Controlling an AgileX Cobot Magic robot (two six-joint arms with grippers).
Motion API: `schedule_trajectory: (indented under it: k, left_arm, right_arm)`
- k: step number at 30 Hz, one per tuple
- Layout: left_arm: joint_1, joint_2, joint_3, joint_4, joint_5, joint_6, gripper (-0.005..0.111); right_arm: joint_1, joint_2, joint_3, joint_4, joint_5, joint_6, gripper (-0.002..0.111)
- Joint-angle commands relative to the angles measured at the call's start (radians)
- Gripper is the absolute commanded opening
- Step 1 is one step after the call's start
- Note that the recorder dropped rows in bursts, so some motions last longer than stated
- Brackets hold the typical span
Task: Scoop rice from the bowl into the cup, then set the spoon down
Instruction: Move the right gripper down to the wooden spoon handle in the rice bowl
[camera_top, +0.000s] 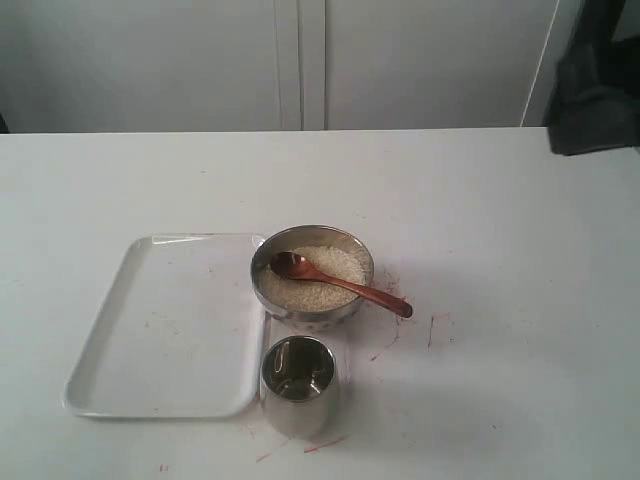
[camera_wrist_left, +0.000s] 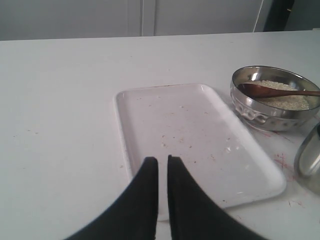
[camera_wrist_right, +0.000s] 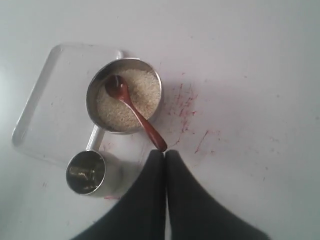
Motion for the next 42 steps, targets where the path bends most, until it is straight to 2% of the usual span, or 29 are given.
schedule_trajectory:
  k: [1,6,13,24,36,37,39,41,42]
  left_arm:
    - [-0.005,0.001,-0.006,-0.008,-0.004,0.0,0.014]
    - [-0.005,0.001,-0.006,-0.008,-0.004,0.0,0.014]
    - [-0.005,0.001,-0.006,-0.008,-0.004,0.0,0.014]
    - [-0.005,0.001,-0.006,-0.008,-0.004,0.0,0.014]
    - [-0.005,0.001,-0.006,-0.008,-0.004,0.0,0.014]
    - [-0.005,0.001,-0.006,-0.008,-0.004,0.0,0.014]
    - [-0.005,0.001,-0.006,-0.008,-0.004,0.0,0.014]
    - [-0.005,0.001,-0.006,-0.008,-0.004,0.0,0.014]
    - [-0.005,0.001,-0.006,-0.008,-0.004,0.0,0.014]
  right_arm:
    - [0.124,0.142,-0.132,-0.115,0.095,-0.047,0.0]
    - [0.306,0.266,-0.191,-0.352,0.193,0.04,0.0]
    - [0.462,0.401,-0.196,-0.463,0.21,0.08,0.0]
    - [0.478,0.547,-0.196,-0.483,-0.004,0.091,0.0]
    - [0.478,0.609,-0.196,-0.472,-0.041,0.087,0.001]
    - [0.478,0.61,-0.196,-0.472,-0.041,0.085,0.003]
    - [0.478,0.613,-0.196,-0.461,-0.046,0.084,0.02]
    - [0.478,0.613,-0.196,-0.44,-0.048,0.06,0.051]
    - [0.478,0.613,-0.196,-0.44,-0.051,0.058,0.057]
